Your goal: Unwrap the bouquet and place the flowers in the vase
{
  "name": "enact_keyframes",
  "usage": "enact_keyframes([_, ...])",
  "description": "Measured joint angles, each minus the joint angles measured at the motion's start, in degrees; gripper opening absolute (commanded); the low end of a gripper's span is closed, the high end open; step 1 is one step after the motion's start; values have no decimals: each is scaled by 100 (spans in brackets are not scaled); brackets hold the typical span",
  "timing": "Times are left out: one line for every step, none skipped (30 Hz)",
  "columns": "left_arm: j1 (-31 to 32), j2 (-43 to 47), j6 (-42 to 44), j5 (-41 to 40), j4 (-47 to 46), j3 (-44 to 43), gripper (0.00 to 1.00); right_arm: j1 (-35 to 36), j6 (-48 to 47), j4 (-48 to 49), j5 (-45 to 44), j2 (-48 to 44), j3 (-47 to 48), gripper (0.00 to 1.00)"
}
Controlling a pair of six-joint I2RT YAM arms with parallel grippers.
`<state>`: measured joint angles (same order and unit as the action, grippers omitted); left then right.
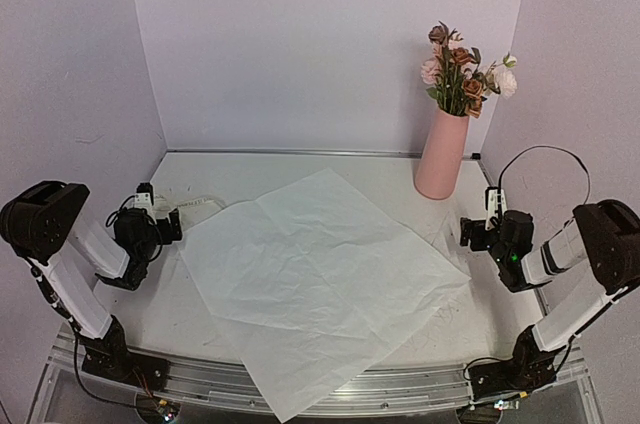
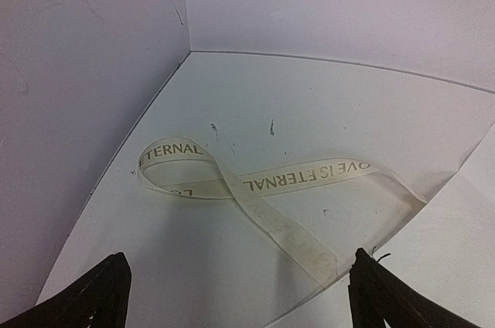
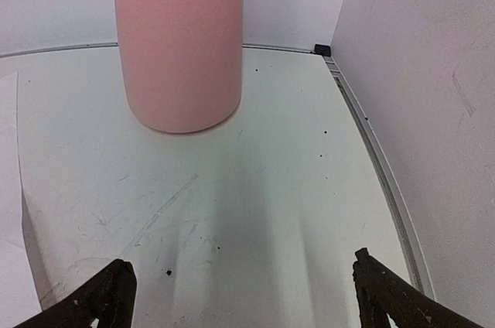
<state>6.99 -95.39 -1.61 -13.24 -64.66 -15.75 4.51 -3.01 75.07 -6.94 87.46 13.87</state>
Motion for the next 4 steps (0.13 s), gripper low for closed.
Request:
enact_keyframes([-3,0,-1,-3,0,0,100,0,0,-1,0,0,0,98])
enact_keyframes([-5,0,-2,-5,0,0,100,0,0,-1,0,0,0,98])
enact_keyframes([-5,0,-3,-7,0,0,100,0,0,-1,2,0,1,98])
enact_keyframes([-5,0,-5,-9,0,0,100,-1,1,-3,6,0,4,98])
